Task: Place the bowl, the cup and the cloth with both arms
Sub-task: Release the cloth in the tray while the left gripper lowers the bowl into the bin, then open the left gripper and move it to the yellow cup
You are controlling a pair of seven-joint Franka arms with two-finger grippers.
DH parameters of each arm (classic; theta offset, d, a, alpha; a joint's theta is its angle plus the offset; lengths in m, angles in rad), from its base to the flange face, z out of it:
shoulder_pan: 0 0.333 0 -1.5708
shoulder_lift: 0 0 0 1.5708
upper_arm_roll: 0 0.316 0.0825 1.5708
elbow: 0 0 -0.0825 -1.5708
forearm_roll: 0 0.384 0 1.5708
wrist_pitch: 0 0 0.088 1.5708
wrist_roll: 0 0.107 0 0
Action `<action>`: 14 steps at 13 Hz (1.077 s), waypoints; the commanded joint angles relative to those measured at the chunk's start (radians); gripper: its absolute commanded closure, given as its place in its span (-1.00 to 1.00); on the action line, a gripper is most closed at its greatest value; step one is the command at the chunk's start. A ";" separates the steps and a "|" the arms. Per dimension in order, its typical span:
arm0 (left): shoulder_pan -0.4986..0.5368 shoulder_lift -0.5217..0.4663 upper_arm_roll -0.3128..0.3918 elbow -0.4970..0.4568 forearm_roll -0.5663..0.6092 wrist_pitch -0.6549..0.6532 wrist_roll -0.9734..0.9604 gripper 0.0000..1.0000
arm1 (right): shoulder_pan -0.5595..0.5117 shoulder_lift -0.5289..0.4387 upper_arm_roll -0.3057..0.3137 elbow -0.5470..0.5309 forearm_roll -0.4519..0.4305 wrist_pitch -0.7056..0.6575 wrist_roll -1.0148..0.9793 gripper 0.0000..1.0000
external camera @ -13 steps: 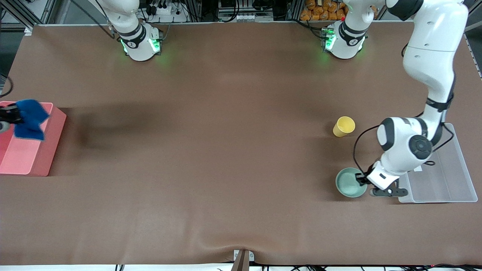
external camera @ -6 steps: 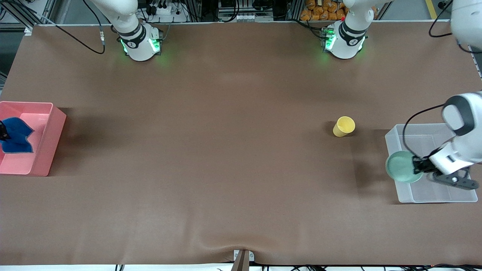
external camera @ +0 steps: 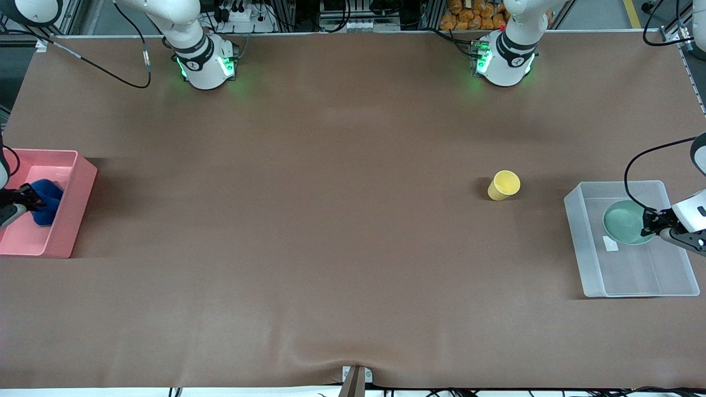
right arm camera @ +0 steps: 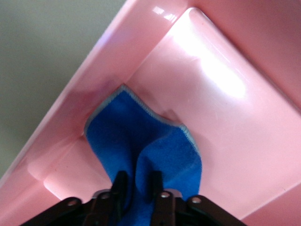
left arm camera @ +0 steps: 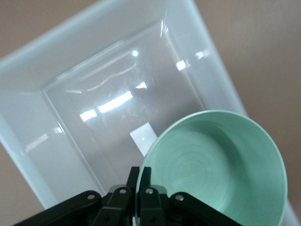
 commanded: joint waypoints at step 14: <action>0.056 -0.139 -0.097 0.007 0.005 -0.193 -0.069 -1.00 | 0.335 -0.223 0.022 0.127 0.017 -0.595 0.643 -1.00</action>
